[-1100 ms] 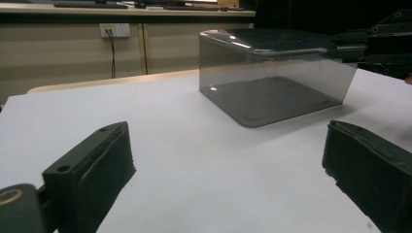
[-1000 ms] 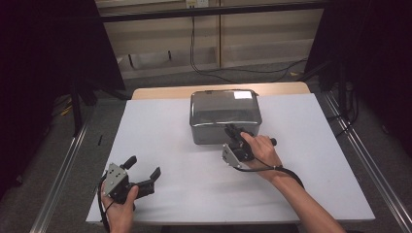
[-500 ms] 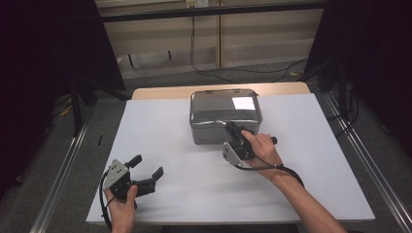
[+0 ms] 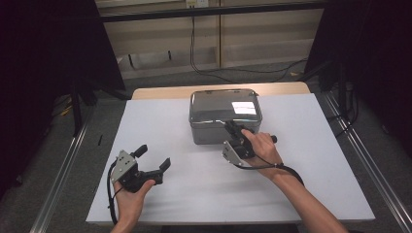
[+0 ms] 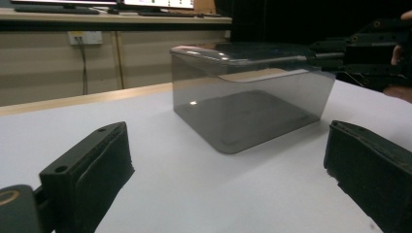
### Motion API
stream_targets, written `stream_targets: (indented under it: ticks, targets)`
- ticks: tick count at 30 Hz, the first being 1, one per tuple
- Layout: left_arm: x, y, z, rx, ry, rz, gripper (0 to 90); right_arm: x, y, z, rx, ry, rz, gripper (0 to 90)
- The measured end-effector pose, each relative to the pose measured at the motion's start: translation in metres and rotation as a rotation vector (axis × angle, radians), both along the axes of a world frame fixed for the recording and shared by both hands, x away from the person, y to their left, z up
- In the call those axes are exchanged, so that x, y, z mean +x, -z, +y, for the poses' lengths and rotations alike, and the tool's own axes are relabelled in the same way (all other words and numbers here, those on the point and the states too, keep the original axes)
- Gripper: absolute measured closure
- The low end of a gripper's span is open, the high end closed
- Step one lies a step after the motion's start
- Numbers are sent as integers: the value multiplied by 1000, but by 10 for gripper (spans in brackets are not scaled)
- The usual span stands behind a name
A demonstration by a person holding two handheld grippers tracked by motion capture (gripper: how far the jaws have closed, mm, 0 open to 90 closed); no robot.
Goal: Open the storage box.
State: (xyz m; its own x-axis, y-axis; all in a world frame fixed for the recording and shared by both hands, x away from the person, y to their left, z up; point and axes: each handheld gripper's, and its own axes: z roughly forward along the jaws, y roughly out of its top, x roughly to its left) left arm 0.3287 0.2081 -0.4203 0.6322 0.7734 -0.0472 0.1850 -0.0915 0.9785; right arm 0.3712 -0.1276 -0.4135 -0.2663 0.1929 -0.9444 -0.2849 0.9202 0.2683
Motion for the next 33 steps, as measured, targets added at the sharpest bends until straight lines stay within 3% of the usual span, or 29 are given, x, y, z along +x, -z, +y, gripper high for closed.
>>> stream_targets:
  ticks: [10, 19, 24, 30, 33]
  targets:
    - [18, 4, -17, 63, 28, -1, 37, 0, -4, -1, 5, -3, -7, 785]
    - [34, -6, -23, 44, 17, -41, 37, 1, -6, -1, 9, 4, -9, 786]
    - [43, -14, -32, 16, 43, -47, 44, 2, -8, -1, 15, 4, -12, 787]
    - [57, -20, -47, 46, 66, -59, 45, 2, -10, -1, 16, 7, -15, 785]
    - [66, -20, -51, 31, 78, -55, 64, 2, -11, -1, 13, 5, -16, 785]
